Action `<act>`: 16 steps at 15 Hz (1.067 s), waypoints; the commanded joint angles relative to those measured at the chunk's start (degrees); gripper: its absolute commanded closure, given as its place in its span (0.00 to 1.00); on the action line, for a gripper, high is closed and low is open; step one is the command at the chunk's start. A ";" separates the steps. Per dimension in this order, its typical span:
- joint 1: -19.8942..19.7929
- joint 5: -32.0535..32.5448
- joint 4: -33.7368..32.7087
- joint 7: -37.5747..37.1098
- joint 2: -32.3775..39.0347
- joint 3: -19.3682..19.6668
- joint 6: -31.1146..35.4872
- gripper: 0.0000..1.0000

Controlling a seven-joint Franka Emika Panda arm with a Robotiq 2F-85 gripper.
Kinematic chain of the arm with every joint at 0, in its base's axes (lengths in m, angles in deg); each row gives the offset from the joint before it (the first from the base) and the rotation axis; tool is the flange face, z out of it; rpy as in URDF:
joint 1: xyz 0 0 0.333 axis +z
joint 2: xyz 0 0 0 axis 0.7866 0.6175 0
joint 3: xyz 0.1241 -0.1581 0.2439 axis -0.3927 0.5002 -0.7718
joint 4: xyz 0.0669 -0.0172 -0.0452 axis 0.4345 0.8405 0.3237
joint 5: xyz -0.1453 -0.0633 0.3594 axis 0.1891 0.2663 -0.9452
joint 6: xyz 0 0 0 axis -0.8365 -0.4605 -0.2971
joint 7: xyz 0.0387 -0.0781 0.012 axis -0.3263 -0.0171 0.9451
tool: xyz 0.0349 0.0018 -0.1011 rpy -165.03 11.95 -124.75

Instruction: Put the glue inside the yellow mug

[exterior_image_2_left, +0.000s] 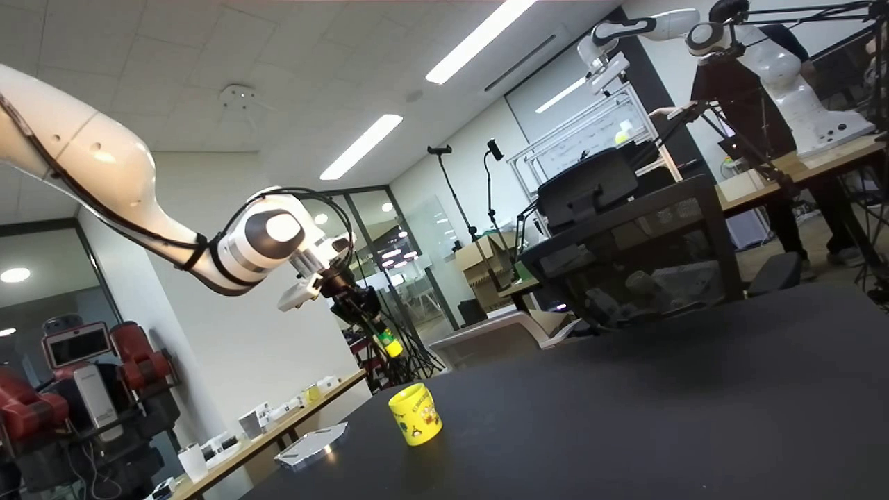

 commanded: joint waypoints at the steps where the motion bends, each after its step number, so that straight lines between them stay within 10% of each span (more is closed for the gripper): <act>1: 0.06 -0.41 -7.68 0.75 6.98 -0.39 -2.01 0.91; 16: -1.69 -5.90 -13.99 5.11 17.66 -1.16 -7.69 0.91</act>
